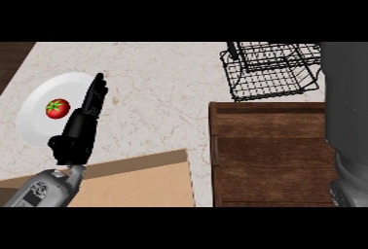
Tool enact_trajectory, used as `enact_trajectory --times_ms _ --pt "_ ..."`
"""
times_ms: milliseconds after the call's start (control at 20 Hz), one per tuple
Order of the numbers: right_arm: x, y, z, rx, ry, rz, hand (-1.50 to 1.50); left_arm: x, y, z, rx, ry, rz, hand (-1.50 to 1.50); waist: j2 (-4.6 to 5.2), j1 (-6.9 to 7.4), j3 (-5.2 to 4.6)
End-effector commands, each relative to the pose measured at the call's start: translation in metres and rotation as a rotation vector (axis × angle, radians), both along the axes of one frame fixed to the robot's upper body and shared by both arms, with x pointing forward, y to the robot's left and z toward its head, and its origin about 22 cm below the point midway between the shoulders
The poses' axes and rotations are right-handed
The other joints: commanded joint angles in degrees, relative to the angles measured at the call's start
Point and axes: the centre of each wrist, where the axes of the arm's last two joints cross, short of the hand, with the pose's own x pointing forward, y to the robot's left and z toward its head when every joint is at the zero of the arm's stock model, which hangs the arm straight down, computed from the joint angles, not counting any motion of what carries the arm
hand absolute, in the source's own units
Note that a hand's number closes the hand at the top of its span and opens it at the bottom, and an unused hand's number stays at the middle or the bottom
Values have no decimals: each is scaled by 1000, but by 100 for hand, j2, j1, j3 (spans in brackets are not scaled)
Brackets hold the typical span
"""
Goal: Pick the bell pepper from the tray and place it in the tiered basket
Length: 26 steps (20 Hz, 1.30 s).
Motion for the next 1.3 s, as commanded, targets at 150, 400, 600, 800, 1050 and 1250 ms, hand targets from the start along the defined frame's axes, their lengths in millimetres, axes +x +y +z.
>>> enact_trajectory --times_ms 150,400,600,800,1050,1250 --pt "37 -20 -33 -32 13 -25 150 -3 -17 -29 -42 45 11 0 67 -37 -99" --pt "48 -41 -57 283 43 -106 -150 -10 -16 -23 -48 51 9 0 52 -25 -94" --pt "56 -49 -46 397 -4 -56 -150 -8 -19 -27 -43 48 7 0 67 7 -95" --pt "46 -70 -39 532 -147 -74 -150 2 -7 -18 -50 36 38 0 37 -99 -95" --pt "31 -117 -33 647 -273 -227 -150 -8 -7 -26 -42 52 45 0 9 -164 -95" --pt "3 -182 -16 743 -312 -317 -150 -9 4 -23 -51 65 51 0 -10 -235 -93"
